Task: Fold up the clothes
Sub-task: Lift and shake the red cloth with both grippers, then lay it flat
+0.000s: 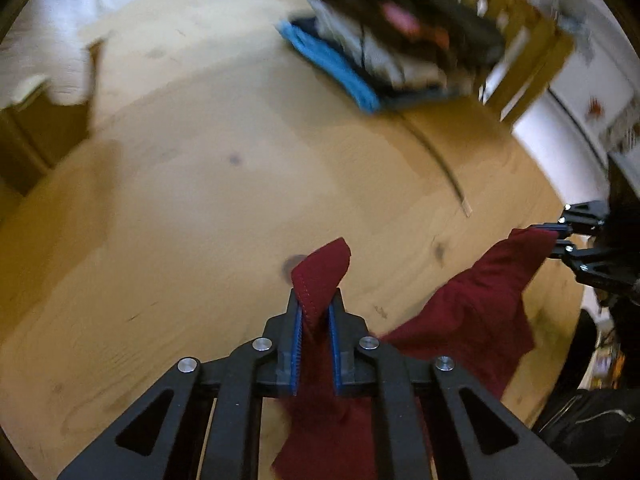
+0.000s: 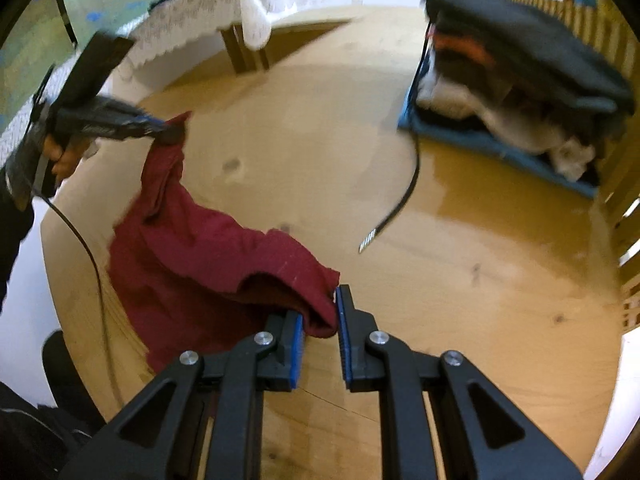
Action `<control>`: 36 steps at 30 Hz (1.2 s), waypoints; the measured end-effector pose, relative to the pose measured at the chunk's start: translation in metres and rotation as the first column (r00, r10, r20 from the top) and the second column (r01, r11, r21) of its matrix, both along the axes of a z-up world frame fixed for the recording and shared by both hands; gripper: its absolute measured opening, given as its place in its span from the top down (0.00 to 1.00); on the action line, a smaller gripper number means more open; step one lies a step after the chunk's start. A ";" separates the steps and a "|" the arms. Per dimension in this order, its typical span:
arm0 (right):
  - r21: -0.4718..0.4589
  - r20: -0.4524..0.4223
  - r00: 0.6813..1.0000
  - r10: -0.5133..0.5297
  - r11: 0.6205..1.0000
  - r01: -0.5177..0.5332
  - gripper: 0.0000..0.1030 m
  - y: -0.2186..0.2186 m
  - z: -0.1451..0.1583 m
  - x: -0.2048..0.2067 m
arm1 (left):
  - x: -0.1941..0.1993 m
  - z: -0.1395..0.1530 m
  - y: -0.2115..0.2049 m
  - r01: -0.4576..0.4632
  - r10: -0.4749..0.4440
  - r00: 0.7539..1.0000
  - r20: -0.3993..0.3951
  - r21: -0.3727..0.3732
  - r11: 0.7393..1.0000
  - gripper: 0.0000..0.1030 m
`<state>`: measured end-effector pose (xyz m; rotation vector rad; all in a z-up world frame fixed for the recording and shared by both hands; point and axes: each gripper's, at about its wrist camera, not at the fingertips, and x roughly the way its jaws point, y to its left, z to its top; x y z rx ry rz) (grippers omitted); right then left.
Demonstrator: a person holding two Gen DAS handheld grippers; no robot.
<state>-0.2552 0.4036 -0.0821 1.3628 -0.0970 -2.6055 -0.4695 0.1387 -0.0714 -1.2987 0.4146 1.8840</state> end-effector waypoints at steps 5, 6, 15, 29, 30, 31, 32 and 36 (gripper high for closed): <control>-0.011 -0.141 0.989 -0.048 0.999 0.047 0.87 0.000 0.060 0.020 | 0.069 0.076 -0.062 -0.084 0.104 0.982 -0.156 0.129 0.988 0.92; -0.013 -0.168 0.984 -0.054 0.999 0.052 0.87 -0.001 0.072 0.027 | 0.080 0.091 -0.075 -0.094 0.121 0.974 -0.193 0.148 0.985 0.92; -0.045 -0.342 0.937 -0.069 0.997 0.057 0.87 -0.018 0.153 0.101 | 0.169 0.164 -0.149 -0.144 0.252 0.899 -0.358 0.302 0.942 0.93; 0.021 -0.033 0.995 -0.094 0.995 0.095 0.74 -0.021 0.046 -0.056 | 0.039 0.039 -0.130 -0.367 0.381 0.898 -0.222 0.100 0.925 0.80; 0.025 -0.021 0.996 -0.089 0.996 0.090 0.73 -0.023 0.040 -0.058 | 0.024 0.018 -0.131 -0.406 0.410 0.892 -0.191 0.061 0.912 0.79; 0.028 -0.009 0.996 -0.084 0.996 0.084 0.73 -0.025 0.033 -0.060 | 0.008 -0.004 -0.132 -0.443 0.440 0.884 -0.160 0.021 0.897 0.81; 0.031 0.003 0.997 -0.079 0.996 0.079 0.73 -0.027 0.026 -0.062 | -0.003 -0.021 -0.135 -0.472 0.467 0.874 -0.136 -0.006 0.882 0.82; 0.042 0.050 0.997 -0.059 0.997 0.057 0.73 -0.035 0.000 -0.069 | 0.014 -0.027 -0.152 -0.452 0.454 0.881 -0.137 0.044 0.891 0.80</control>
